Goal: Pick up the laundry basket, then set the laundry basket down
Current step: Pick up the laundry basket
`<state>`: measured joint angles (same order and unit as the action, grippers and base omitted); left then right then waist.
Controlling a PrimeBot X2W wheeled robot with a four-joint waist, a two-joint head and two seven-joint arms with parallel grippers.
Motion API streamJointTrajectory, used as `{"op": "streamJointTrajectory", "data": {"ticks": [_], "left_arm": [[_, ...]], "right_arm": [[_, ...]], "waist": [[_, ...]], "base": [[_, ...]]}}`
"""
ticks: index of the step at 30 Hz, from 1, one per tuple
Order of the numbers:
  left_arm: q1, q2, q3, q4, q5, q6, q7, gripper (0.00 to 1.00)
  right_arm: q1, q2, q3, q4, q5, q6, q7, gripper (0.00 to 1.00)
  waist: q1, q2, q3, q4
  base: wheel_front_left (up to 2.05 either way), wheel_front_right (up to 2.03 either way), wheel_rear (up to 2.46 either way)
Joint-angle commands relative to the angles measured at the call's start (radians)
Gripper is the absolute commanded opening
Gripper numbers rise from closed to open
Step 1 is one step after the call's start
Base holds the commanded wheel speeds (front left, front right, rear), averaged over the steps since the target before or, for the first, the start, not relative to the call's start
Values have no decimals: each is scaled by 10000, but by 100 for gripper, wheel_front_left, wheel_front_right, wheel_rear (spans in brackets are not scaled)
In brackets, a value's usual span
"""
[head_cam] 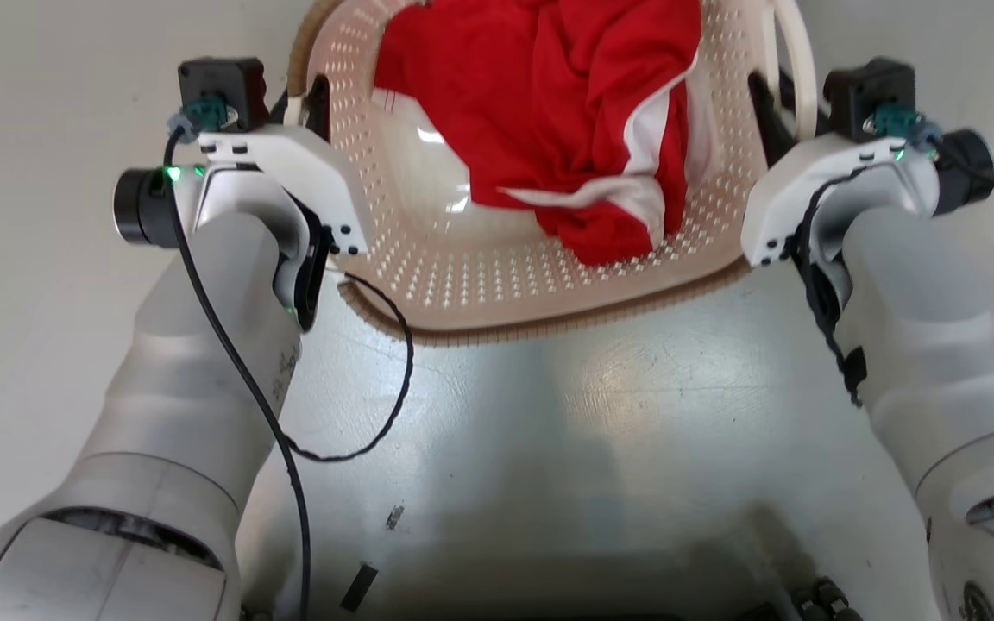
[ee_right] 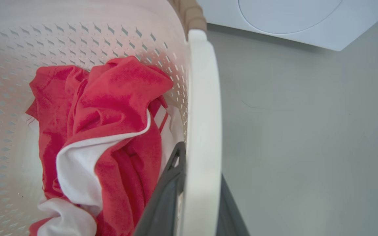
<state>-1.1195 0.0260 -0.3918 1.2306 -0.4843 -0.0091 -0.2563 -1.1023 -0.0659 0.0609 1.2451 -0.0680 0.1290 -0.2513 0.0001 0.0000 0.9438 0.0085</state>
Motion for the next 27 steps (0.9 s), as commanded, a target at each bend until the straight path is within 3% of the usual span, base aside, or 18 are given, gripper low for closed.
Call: {"op": "streamJointTrajectory", "data": {"ticks": [1, 7, 14, 27], "left_arm": [[449, 242, -44, -15, 37, -59, -55, 0], [761, 242, -299, 213, 2, -54, -55, 0], [1410, 242, -554, 468, -73, -63, 55, 0], [3160, 299, -969, 589, -61, -170, 425, 0]], "right_arm": [[662, 156, 287, -30, 137, 17, -105, 0], [1262, 156, 924, 93, 768, 17, -105, 0], [2212, 156, 2332, -47, 2364, 17, 216, 0], [4026, 156, 4555, -509, 4436, 17, 1723, 0]], "waist": [[-1, 0, -239, -47], [-1, 0, -881, -169], [-1, 0, -1936, -562], [-1, 0, -4412, -1447]], "base": [[0, 0, 0], [0, 0, 0], [0, 0, 0], [0, 0, 0]]}}
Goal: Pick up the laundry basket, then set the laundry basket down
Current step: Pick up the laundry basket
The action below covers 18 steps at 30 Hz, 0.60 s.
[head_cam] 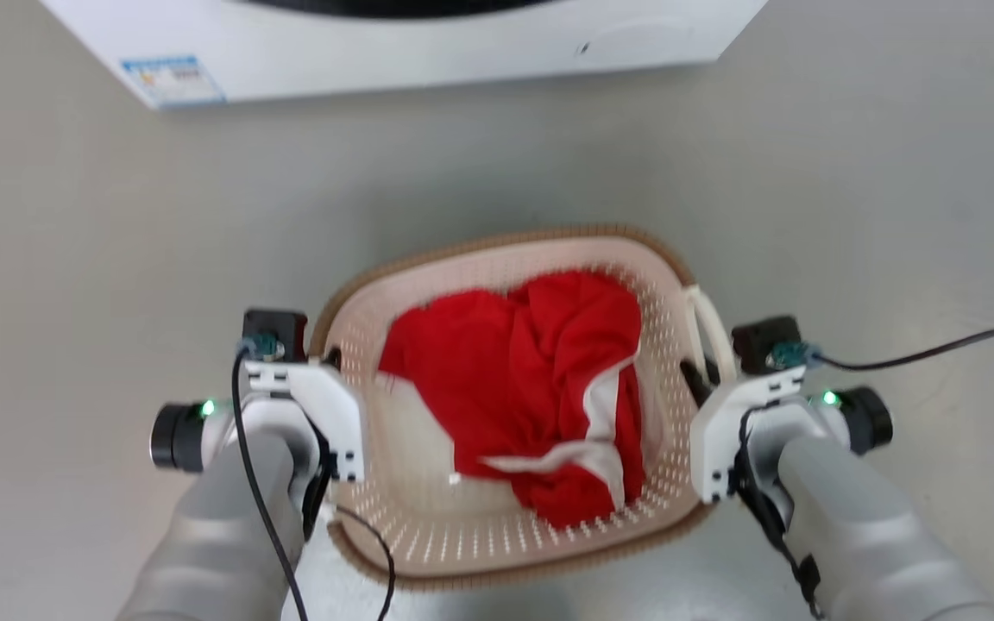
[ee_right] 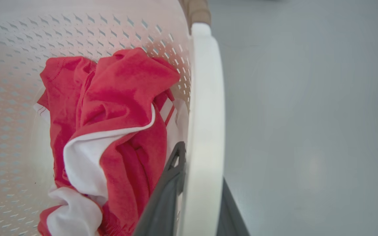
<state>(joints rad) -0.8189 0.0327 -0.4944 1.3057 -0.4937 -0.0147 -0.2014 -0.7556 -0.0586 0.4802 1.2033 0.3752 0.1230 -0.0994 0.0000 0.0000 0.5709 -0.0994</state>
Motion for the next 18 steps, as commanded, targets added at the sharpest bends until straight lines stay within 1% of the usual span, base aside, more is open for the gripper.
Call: {"op": "streamJointTrajectory", "data": {"ticks": [1, 10, 16, 18], "left_arm": [[293, 228, 30, -160, 21, -114, -79, 0], [1459, 186, -411, -152, -5, -197, 324, 0], [2171, 179, -904, -364, -299, -460, 667, 0], [2359, 178, -1043, -443, -447, -499, 778, 2]], "right_arm": [[678, 83, 469, -101, 104, 77, 289, 0], [1862, 83, 1739, -534, 927, 77, 1376, 0], [2468, 83, 2457, -775, 1393, 77, 2023, 0], [2600, 83, 2623, -826, 1528, 77, 2138, 0]], "waist": [[0, 0, -877, -428], [0, 0, -2465, -762], [0, 0, -3330, -789], [0, 0, -3569, -773]], "base": [[0, 0, 0], [0, 0, 0], [0, 0, 0], [0, 0, 0]]}}
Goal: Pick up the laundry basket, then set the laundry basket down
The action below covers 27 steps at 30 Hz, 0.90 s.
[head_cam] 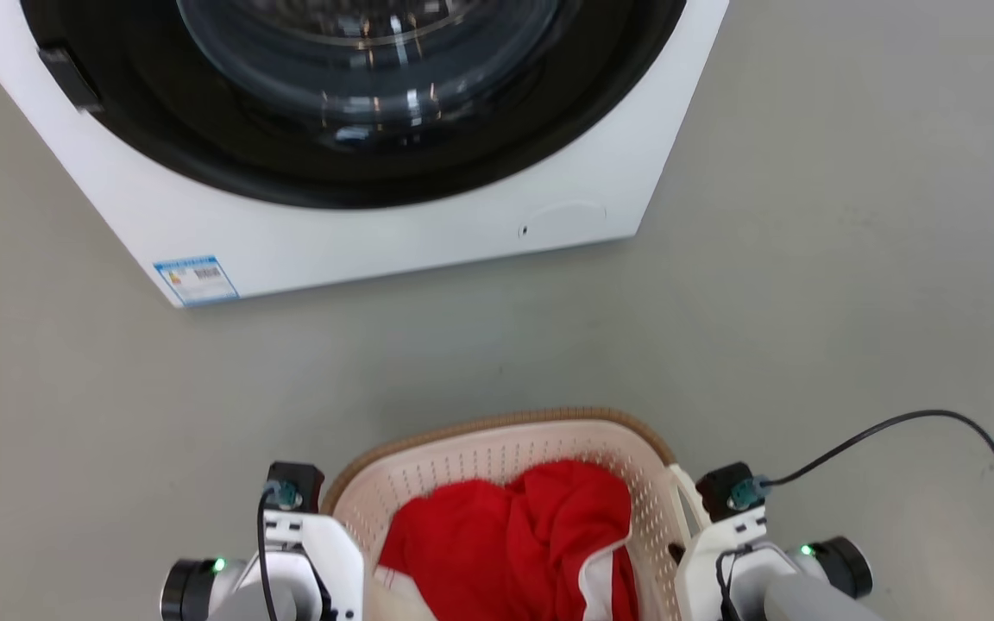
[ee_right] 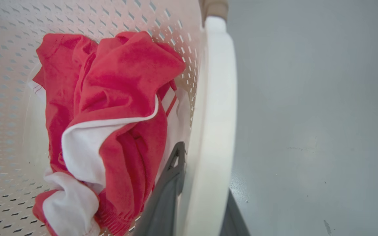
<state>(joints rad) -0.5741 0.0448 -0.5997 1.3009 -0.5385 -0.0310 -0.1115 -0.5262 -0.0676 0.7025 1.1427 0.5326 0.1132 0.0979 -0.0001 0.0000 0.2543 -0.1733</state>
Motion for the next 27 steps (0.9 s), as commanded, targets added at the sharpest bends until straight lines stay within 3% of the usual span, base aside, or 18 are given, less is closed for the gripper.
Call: {"op": "streamJointTrajectory", "data": {"ticks": [1, 14, 27], "left_arm": [[-7, 57, -68, -433, -66, -350, -62, 0], [746, 56, -1013, -951, -969, -319, 421, 0], [512, 55, -1575, -824, -1622, -74, 205, 2]], "right_arm": [[383, 174, 489, -237, 30, 175, 258, 0], [801, 174, 1349, -294, 460, 175, 960, 0], [907, 174, 1980, -839, 1041, 175, 1542, 0]], "waist": [[1, 0, -516, -11], [1, 0, -1563, 379], [1, 0, -1495, 357]], "base": [[0, 0, 0], [0, 0, 0], [0, 0, 0]]}}
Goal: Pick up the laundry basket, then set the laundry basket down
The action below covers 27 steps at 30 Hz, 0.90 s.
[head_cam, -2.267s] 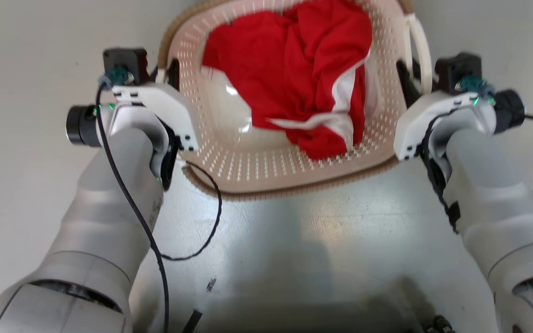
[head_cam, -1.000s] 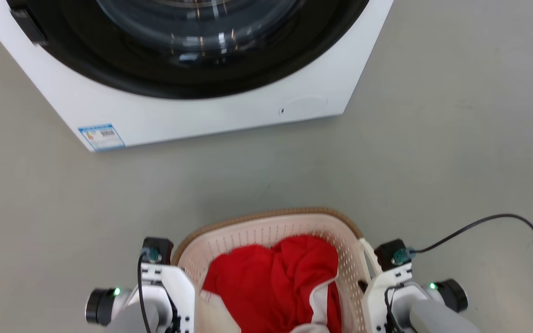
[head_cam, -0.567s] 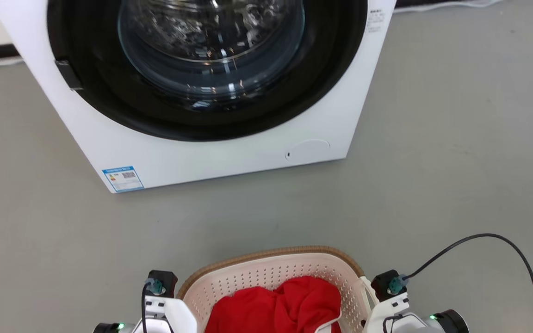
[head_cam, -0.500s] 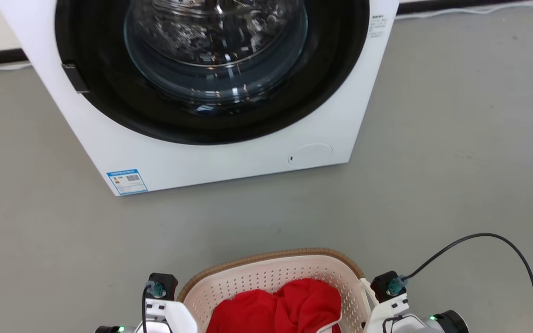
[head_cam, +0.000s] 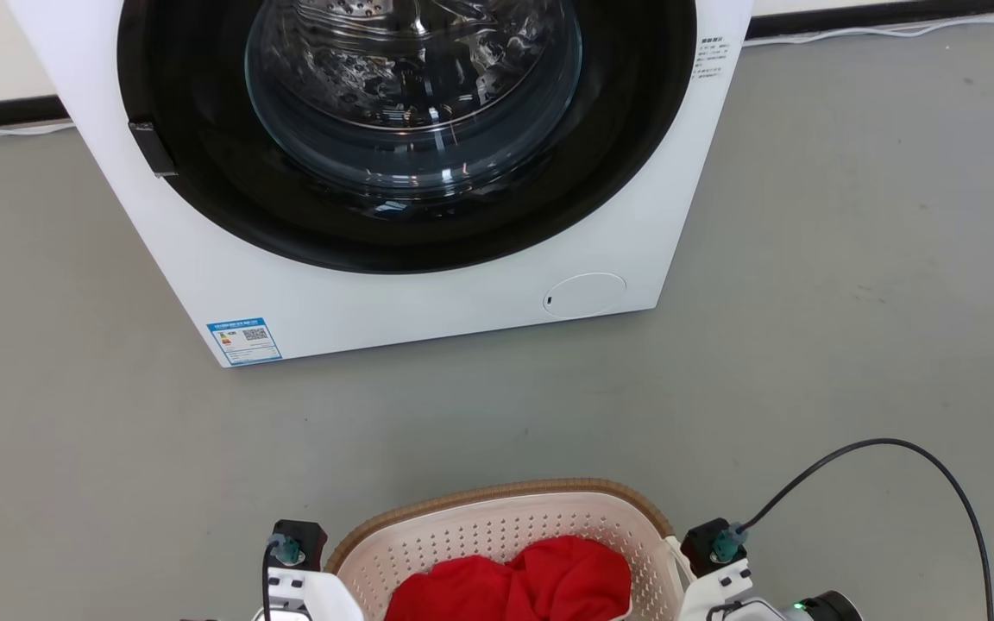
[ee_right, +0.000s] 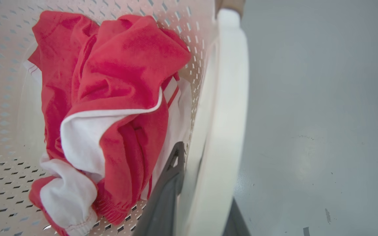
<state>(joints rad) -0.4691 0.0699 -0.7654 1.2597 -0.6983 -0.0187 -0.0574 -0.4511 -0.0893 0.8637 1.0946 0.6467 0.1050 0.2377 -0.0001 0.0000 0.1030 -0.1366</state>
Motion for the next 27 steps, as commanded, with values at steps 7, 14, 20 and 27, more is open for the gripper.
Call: {"op": "streamJointTrajectory", "data": {"ticks": [7, 14, 20, 27], "left_arm": [[-669, -196, -156, -308, -287, -203, -445, 0], [-715, -196, -376, -201, -519, -236, -503, 0], [-733, -196, -536, -145, -714, -239, -555, 0], [-743, -196, -734, -102, -910, -243, -600, 0]], "right_arm": [[60, 390, 541, -331, 58, 257, 66, 0], [6, 390, 653, -290, 223, 257, -17, 0], [-28, 390, 748, -272, 344, 257, -53, 0], [-48, 390, 853, -261, 492, 257, -75, 0]], "waist": [[1, 0, 104, -42], [1, 0, 23, -30], [1, 0, -25, -42], [1, 0, -58, -38]], "base": [[0, 0, 0], [0, 0, 0], [0, 0, 0], [0, 0, 0]]}}
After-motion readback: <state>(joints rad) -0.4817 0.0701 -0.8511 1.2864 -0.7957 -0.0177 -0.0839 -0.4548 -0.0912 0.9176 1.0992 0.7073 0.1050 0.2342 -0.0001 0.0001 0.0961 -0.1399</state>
